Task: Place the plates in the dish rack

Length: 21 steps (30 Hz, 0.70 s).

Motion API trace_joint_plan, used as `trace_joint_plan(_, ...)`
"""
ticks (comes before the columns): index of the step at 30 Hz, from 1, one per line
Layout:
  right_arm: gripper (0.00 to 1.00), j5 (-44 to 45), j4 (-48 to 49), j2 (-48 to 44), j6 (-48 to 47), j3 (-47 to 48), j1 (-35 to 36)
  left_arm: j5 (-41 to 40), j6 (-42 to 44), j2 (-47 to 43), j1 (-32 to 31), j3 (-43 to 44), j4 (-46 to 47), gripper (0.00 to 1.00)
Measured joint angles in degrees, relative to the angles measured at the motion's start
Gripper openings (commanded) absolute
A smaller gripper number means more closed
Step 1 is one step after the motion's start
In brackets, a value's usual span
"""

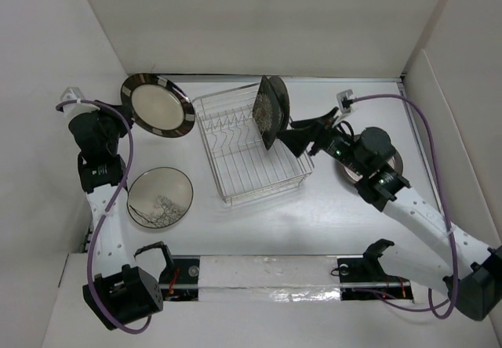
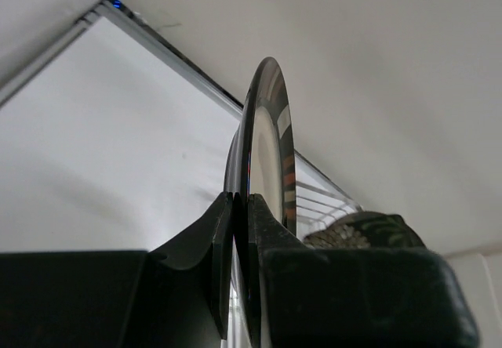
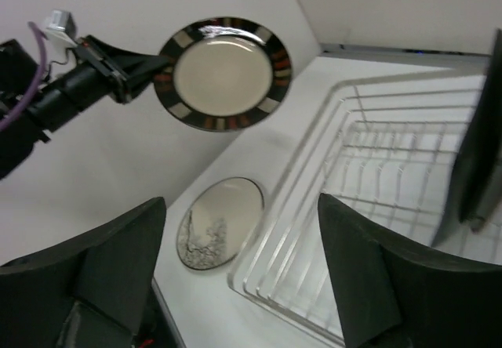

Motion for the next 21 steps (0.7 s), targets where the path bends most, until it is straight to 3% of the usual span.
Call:
trace_joint_plan(5, 0.95, -4.4, 5.1, 10.9, 2.3, 7.3, 0.4, 4.7, -2.9, -4.3, -2.5, 0.0, -0.6, 0.00)
trace_joint_plan(13, 0.99, -11.0, 9.0, 30.3, 5.7, 14.9, 0.4, 12.6, -7.6, -12.1, -5.1, -0.9, 2.3, 0.00)
trace_joint_plan(21, 0.99, -19.3, 14.9, 37.4, 10.5, 15.0, 0.4, 16.3, -9.8, -14.4, -6.6, -2.7, 4.3, 0.00)
